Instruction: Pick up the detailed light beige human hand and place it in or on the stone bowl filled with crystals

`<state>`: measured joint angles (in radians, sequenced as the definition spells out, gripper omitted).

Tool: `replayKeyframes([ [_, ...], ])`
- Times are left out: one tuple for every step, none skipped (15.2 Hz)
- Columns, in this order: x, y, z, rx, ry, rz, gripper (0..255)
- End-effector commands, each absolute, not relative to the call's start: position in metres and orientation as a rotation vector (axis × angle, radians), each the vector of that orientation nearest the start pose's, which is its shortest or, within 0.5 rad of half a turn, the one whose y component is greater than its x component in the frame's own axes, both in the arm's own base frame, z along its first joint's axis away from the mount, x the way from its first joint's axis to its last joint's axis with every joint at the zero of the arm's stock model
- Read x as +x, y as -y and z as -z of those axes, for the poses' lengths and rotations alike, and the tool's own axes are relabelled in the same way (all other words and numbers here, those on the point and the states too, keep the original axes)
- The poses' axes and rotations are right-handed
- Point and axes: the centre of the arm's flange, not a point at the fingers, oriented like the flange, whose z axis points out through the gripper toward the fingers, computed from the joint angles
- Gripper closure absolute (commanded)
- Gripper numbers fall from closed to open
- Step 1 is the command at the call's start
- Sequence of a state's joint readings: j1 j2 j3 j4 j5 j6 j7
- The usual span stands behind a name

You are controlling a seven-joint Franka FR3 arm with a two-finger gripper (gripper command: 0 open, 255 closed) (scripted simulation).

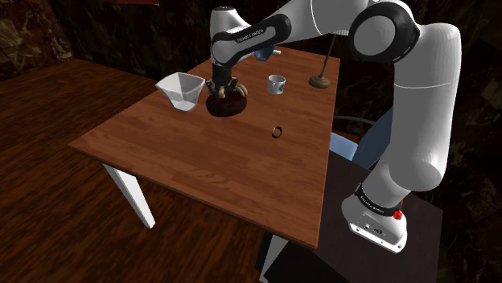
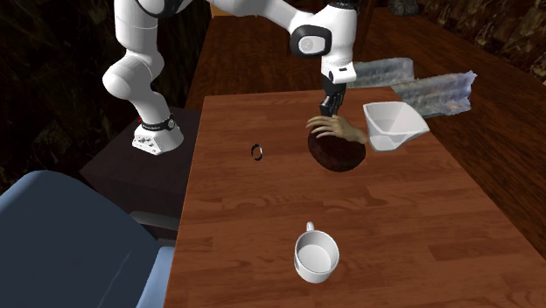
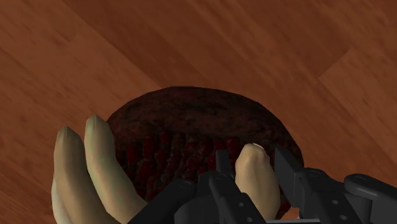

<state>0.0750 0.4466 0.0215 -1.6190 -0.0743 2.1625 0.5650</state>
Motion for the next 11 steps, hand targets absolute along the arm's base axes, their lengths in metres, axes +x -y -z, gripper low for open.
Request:
replayKeyframes([
  [0.6828, -0.0616, -0.3626, -3.085, -0.679, 0.165, 255],
  [0.6827, -0.0616, -0.3626, -3.085, -0.679, 0.165, 255],
  [0.6827, -0.0616, -0.3626, -3.085, -0.679, 0.165, 255],
  [0.6828, -0.0616, -0.3626, -3.085, -0.679, 0.165, 255],
  [0.6828, -0.0616, -0.3626, -3.085, -0.679, 0.165, 255],
  [0.6828, -0.0616, -0.3626, -3.085, -0.679, 0.165, 255],
  [0.6828, -0.0616, -0.3626, -3.085, -0.679, 0.165, 255],
  [0.6828, -0.0616, -0.3626, -3.085, -0.679, 0.165, 255],
  [0.6828, -0.0616, -0.3626, -3.085, -0.679, 0.165, 255],
  [0.6827, -0.0621, -0.3623, -3.085, -0.679, 0.165, 0],
  [0.6826, -0.0617, -0.3623, -3.085, -0.679, 0.165, 0],
])
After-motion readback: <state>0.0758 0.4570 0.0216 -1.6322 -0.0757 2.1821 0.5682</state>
